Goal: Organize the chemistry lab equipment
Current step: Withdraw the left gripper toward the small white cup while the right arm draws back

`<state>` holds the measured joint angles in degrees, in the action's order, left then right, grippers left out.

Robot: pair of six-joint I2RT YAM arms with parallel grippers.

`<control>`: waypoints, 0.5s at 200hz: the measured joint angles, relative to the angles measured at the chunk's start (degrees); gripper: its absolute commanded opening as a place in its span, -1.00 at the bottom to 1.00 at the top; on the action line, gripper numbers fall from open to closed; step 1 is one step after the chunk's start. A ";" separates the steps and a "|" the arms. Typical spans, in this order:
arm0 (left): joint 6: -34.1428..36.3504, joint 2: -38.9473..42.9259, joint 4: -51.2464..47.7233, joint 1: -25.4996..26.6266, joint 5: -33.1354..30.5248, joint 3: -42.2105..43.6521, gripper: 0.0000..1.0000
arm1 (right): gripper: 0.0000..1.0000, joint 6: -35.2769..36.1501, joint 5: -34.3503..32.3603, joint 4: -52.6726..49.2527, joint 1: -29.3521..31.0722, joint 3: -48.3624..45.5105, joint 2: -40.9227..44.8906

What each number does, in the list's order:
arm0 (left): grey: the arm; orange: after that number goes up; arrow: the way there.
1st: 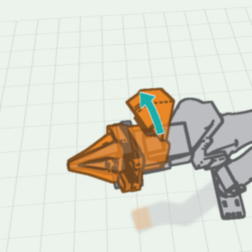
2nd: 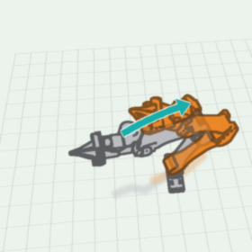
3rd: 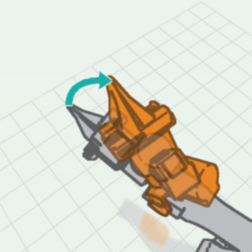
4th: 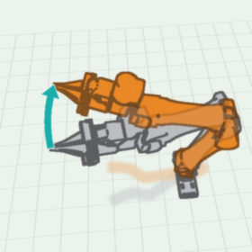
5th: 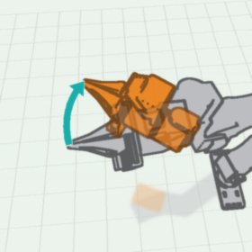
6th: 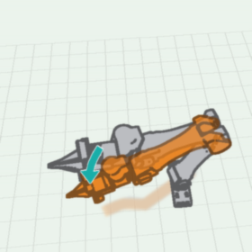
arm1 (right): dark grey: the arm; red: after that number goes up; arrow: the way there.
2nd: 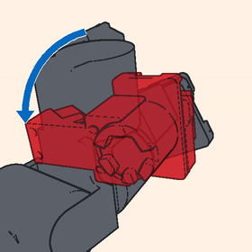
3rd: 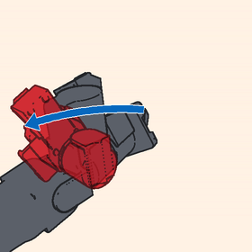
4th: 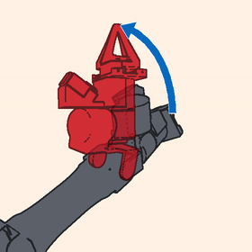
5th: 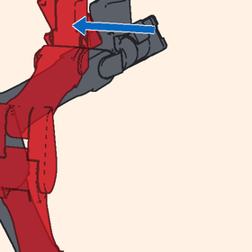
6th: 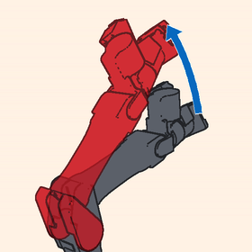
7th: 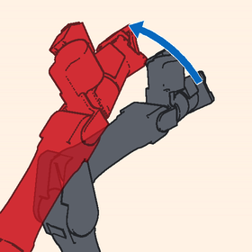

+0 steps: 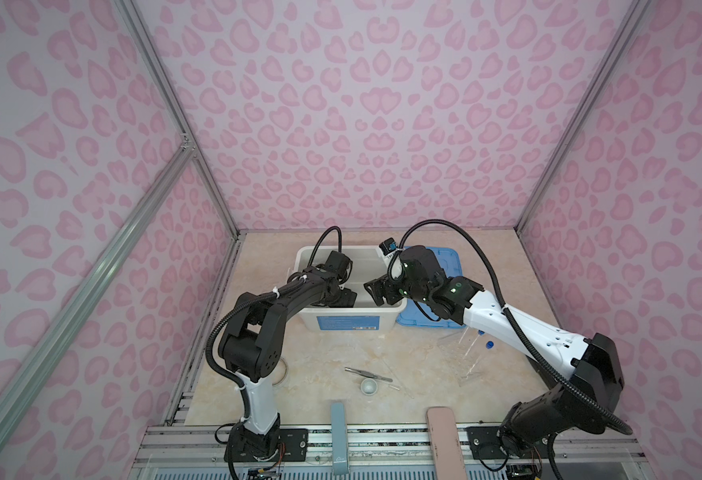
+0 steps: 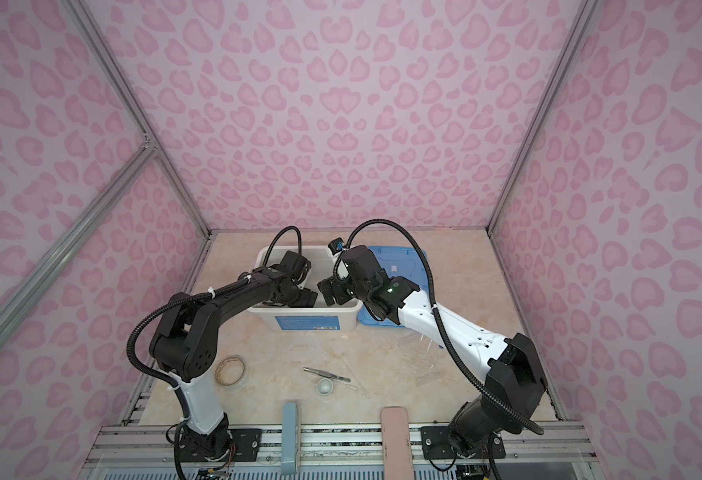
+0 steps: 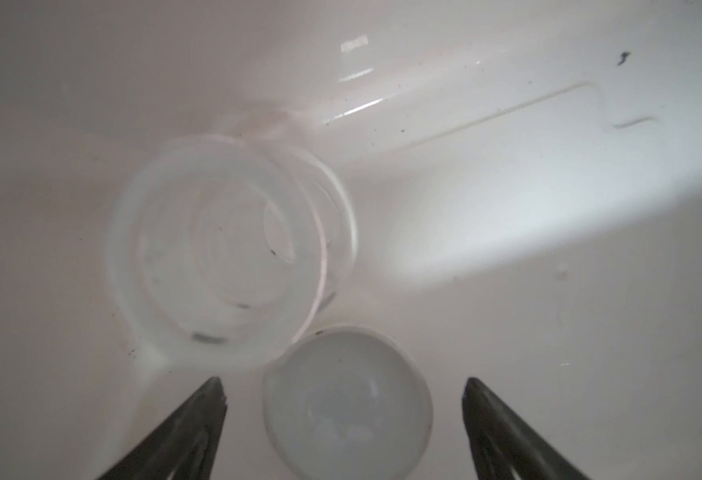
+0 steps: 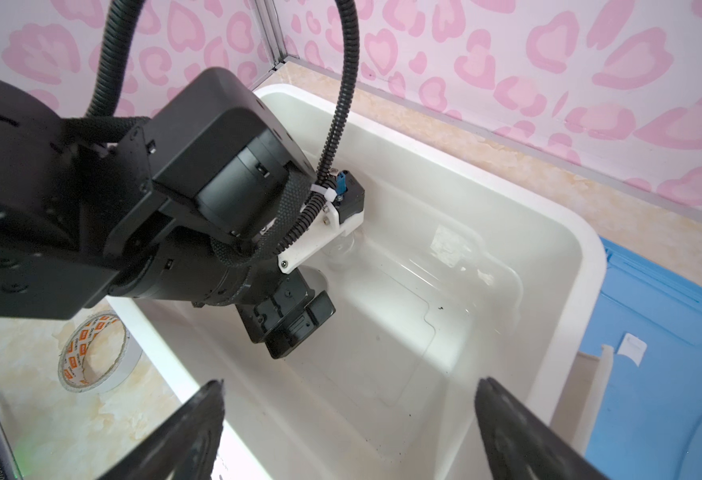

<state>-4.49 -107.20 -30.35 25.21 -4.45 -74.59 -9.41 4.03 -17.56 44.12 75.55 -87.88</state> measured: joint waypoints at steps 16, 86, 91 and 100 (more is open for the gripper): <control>-0.46 1.90 -0.42 0.09 0.13 0.00 0.81 | 0.89 0.02 -0.17 -0.13 0.00 0.00 0.28; -3.06 14.60 -2.60 0.31 1.51 -0.39 0.89 | 0.92 0.46 -1.49 -1.51 0.00 0.00 3.54; -3.10 15.63 -2.73 0.31 1.66 -0.44 0.89 | 0.93 0.66 -1.57 -1.57 0.00 -0.02 4.00; -3.54 17.57 -2.89 0.37 2.01 -0.48 0.90 | 0.92 0.81 -1.68 -1.66 0.00 -0.09 4.85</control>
<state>-8.03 -89.62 -33.23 25.58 -2.44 -75.07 -8.60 2.35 -19.22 44.12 75.46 -83.02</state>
